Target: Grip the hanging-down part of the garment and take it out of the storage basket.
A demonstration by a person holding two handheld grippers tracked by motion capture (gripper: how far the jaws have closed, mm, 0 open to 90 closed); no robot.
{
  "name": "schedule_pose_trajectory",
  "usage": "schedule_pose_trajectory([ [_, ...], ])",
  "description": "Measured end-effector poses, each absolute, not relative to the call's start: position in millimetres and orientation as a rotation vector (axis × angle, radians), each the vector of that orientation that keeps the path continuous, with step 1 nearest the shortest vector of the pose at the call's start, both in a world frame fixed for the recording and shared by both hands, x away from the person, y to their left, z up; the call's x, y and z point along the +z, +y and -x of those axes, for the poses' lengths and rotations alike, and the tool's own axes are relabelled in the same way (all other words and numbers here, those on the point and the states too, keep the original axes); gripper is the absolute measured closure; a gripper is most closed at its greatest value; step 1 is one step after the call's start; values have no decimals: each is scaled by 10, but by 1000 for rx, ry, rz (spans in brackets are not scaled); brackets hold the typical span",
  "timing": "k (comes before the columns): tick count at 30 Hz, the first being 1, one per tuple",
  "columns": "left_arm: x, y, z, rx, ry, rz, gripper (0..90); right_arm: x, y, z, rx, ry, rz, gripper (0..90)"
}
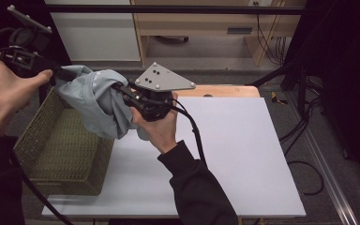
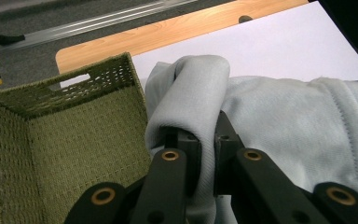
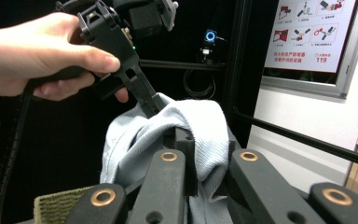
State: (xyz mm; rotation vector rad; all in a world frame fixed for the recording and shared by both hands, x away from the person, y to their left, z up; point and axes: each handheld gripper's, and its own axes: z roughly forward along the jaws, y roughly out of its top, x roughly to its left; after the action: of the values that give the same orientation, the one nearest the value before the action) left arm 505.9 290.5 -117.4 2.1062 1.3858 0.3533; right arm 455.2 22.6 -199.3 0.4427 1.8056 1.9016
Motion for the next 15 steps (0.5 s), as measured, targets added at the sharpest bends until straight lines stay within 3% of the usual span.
schedule_pose_trajectory([
  [8, -1239, 2858, -5089, 362, 1396, -2129, 847, -2115, 193, -4586, 1881, 1835, -455, 860],
  [15, -1336, 2875, -5133, 351, 1419, -2138, 848, -2614, 143, -4693, 1818, 1931, -545, 852],
])
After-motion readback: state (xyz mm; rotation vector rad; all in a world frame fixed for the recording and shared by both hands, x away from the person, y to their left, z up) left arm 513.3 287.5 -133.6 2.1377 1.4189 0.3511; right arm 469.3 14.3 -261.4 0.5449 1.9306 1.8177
